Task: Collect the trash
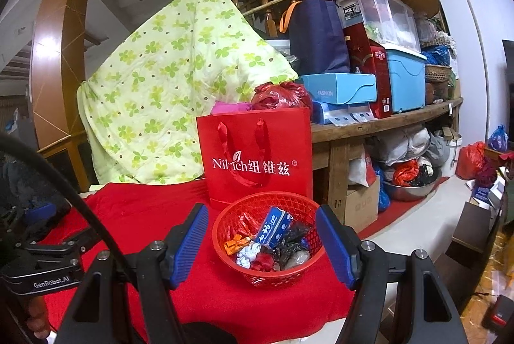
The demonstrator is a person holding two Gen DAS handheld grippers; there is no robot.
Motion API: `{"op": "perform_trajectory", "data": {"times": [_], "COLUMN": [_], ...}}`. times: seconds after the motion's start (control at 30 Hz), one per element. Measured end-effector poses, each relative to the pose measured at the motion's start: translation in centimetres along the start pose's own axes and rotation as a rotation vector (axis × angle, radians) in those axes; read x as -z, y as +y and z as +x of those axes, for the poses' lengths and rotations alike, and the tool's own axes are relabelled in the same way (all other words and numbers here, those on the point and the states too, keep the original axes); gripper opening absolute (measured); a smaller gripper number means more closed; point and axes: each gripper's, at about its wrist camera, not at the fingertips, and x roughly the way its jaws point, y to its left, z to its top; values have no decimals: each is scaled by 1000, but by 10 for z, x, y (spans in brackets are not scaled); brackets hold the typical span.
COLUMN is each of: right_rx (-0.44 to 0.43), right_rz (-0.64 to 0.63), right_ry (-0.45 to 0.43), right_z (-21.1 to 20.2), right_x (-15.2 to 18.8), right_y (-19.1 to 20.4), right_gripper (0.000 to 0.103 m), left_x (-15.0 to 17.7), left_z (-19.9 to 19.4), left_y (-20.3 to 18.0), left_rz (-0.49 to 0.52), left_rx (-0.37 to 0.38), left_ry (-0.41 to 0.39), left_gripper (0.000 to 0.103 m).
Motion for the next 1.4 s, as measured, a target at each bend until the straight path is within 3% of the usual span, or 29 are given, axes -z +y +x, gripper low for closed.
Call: {"op": "perform_trajectory", "data": {"times": [1.4], "right_rx": [-17], "right_rz": [-18], "right_ry": [28], "right_z": [11], "right_x": [4], "right_y": [22], "right_gripper": [73], "left_x": [6], "left_z": [-7], "left_y": [14], "left_rz": [16], "left_rx": [26], "left_ry": [-7], "left_gripper": [101]}}
